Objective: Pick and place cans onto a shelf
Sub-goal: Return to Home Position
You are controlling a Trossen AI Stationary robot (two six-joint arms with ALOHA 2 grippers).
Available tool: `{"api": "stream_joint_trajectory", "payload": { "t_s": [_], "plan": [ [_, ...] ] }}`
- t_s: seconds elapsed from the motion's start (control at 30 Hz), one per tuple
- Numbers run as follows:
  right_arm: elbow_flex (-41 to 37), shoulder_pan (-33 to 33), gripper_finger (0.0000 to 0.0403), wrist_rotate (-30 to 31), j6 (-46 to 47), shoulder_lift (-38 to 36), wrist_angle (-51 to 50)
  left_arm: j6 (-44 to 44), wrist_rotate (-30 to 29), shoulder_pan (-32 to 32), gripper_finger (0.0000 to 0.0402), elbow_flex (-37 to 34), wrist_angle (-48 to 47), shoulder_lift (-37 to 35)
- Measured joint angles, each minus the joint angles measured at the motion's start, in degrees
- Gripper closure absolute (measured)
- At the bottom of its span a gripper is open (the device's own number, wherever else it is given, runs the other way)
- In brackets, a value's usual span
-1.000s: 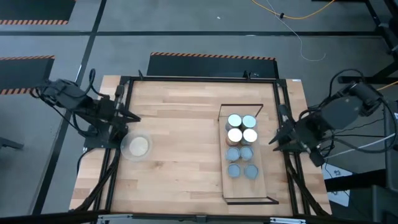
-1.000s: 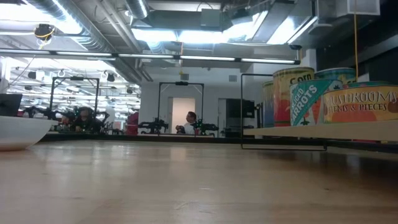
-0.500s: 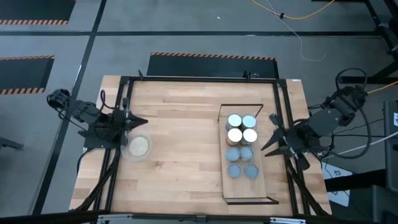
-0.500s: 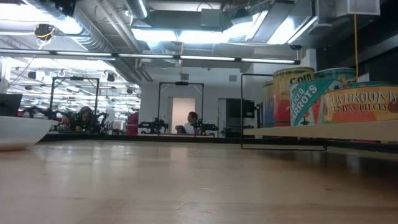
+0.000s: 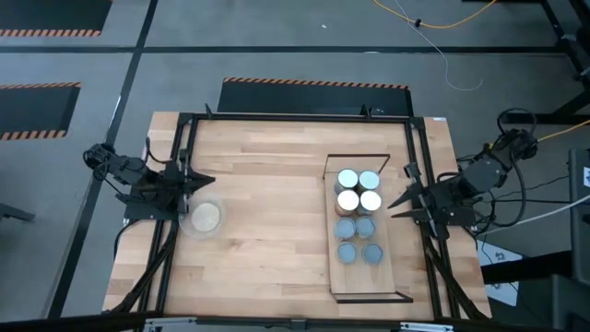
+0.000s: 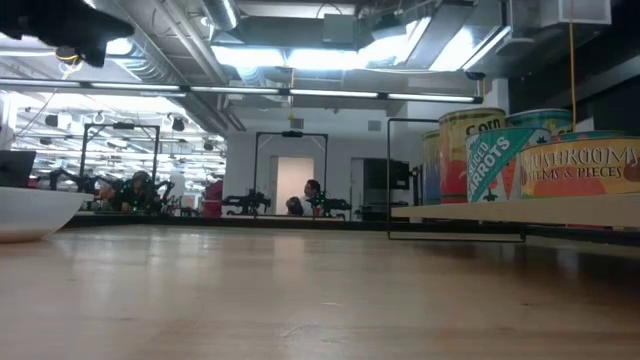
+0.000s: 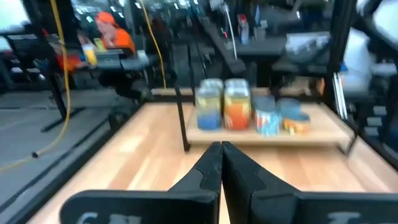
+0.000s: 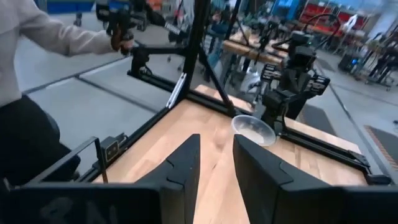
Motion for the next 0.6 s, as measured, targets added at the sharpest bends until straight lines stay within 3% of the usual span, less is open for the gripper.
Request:
{"api": "stream_joint_trajectory", "payload": {
  "t_s": [0.33, 0.6],
  "plan": [
    [-17.94, 0.00, 0.0302, 0.24, -0.11, -15.18, 13.71, -0.01, -1.03, 1.91, 0.0398, -6.41, 6.17, 0.00],
    [-29.61, 0.00, 0.0302, 5.12, -0.26, -22.95, 23.22, 1.06, -1.05, 5.69, 0.0397, -12.32, 14.99, -0.02]
  ]
}}
